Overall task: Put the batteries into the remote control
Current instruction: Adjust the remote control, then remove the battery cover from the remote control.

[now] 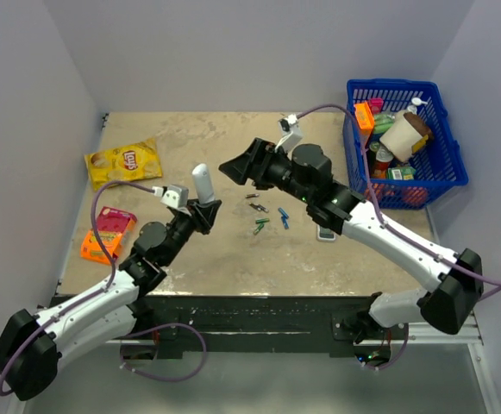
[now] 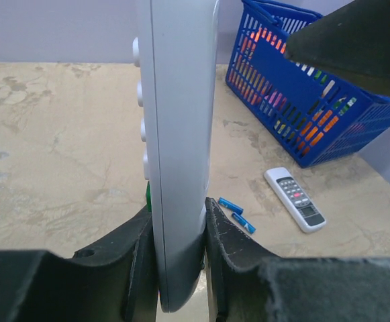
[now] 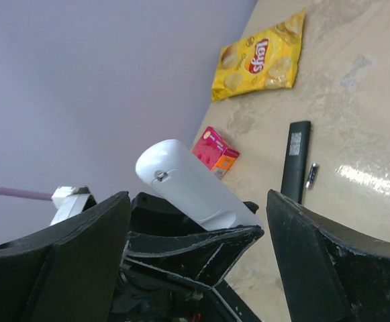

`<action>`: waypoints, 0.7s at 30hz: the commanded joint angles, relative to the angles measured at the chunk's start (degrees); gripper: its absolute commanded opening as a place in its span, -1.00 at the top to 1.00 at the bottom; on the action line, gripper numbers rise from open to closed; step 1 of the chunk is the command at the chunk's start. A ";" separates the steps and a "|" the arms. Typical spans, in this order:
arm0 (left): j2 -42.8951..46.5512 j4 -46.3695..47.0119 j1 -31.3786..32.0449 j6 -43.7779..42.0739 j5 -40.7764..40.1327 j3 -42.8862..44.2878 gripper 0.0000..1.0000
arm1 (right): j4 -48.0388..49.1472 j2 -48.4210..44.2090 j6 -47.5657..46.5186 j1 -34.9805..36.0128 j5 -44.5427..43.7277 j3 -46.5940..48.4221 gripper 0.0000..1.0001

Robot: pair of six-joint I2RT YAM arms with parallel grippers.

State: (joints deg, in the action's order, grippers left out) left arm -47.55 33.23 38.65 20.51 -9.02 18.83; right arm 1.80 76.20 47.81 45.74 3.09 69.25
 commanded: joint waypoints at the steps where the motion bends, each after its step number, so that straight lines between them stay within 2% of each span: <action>1: -0.44 7.81 -0.16 -7.23 -2.76 -0.90 1.00 | 3.82 2.98 6.40 0.49 1.30 1.94 -0.67; 6: -1.93 9.39 -0.16 -12.95 -2.41 -0.81 1.00 | 5.84 6.06 8.52 1.46 1.83 3.16 -0.51; 14: -2.46 12.12 -0.16 -13.31 -0.65 -2.48 1.00 | 7.86 7.73 9.24 1.99 2.27 3.52 -0.40; 17: -1.94 10.46 -0.16 -12.78 0.75 -1.70 1.00 | 8.31 6.16 -0.84 1.99 4.11 4.31 -0.45; 18: -1.85 9.06 -0.16 -12.43 1.97 -0.04 1.00 | 8.30 5.45 -10.19 1.99 4.81 4.57 -0.50; 20: -1.84 4.59 -0.07 -10.67 3.38 1.82 1.00 | 6.91 3.35 -21.04 1.99 5.43 4.49 -0.57; 21: -1.84 3.34 -0.16 -10.23 5.74 3.39 1.00 | 6.29 0.99 -32.14 1.99 6.30 3.27 -0.66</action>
State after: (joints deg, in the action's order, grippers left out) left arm -50.02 37.87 38.65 9.04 -8.38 16.93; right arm 6.48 83.79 44.01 47.35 6.28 70.74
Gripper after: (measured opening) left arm 0.317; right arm 0.776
